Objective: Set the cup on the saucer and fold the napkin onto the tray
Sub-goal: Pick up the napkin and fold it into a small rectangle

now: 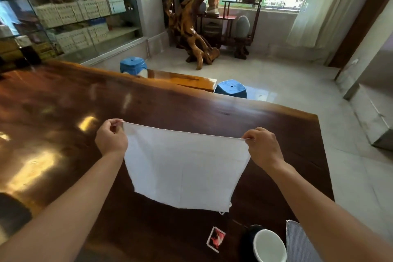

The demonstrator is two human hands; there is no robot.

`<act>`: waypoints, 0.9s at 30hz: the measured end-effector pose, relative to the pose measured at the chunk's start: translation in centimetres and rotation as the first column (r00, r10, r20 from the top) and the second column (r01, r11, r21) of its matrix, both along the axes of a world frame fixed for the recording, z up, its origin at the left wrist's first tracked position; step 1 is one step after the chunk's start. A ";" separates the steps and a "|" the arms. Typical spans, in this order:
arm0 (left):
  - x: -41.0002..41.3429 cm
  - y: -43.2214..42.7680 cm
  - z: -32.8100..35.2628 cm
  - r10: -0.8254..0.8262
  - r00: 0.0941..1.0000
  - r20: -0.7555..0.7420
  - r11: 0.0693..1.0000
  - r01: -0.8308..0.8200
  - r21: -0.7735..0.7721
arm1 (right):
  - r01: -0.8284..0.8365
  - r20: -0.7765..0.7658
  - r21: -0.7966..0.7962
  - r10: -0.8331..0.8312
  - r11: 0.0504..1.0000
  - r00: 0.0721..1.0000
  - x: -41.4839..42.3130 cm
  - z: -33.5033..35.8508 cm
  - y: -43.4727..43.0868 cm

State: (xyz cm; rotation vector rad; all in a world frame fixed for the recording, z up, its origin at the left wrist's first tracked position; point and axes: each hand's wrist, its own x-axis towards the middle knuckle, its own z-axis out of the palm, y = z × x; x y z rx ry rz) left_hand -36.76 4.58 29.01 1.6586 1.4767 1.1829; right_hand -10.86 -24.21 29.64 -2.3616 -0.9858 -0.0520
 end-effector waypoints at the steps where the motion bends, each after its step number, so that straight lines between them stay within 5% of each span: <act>1: 0.1 1.2 0.2 -0.011 1.000 -0.001 1.000 0.011 0.020 | 0.010 0.022 -0.005 -0.010 1.000 1.000 0.1 0.5 0.8; 10: 0.9 10.8 4.6 -0.161 0.985 0.062 0.982 0.154 0.107 | 0.137 0.133 -0.027 -0.132 0.990 0.982 0.5 3.1 8.6; 19: -1.6 17.0 4.6 -0.378 0.876 0.298 0.925 0.368 0.093 | 0.146 0.263 0.185 -0.192 0.972 0.946 -2.4 3.9 12.4; 23: -4.8 16.4 -2.0 -0.442 0.870 0.219 0.889 0.457 -0.024 | 0.208 0.058 0.026 -0.209 0.978 0.976 -6.0 -3.8 11.2; 27: -10.7 13.0 -12.2 -0.487 0.873 -0.014 0.839 0.463 -0.285 | 0.216 -0.202 -0.352 -0.299 0.911 0.933 -11.6 -12.7 8.3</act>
